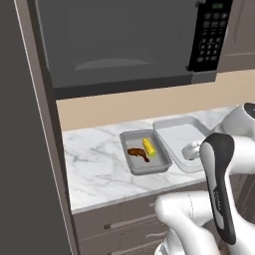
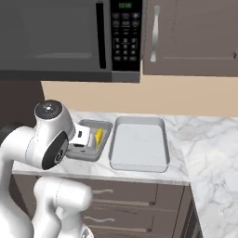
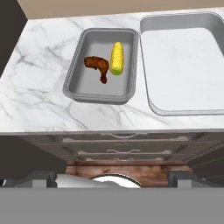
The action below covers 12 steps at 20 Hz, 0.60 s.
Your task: Place one corn and one chicken drumstick in each tupperware on the nearby counter, to pack two identical lunches.
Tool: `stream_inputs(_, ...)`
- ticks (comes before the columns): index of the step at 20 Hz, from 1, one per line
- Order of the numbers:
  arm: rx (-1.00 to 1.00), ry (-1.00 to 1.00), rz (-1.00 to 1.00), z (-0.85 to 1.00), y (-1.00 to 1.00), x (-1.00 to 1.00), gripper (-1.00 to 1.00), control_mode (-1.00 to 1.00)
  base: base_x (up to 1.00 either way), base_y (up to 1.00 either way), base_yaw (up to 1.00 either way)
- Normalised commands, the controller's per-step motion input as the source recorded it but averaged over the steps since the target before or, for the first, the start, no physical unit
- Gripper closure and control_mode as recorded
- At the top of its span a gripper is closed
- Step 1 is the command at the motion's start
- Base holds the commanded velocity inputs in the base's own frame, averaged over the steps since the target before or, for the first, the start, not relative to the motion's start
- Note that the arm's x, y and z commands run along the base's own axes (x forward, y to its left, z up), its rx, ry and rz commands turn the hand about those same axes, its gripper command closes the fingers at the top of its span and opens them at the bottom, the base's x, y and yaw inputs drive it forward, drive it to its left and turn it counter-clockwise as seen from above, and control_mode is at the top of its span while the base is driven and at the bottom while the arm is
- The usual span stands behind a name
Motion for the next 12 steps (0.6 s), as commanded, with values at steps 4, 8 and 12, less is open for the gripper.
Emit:
stream_inputs(4,0.0,0.0,0.0,0.0,0.0,0.0,-1.0,1.0,-1.0,0.0,0.01)
stream_inputs(8,0.0,0.0,0.0,0.0,0.0,0.0,-1.0,1.0,-1.0,0.0,0.01)
stream_inputs(12,0.0,0.0,0.0,0.0,0.0,0.0,-1.0,1.0,-1.0,0.0,0.08)
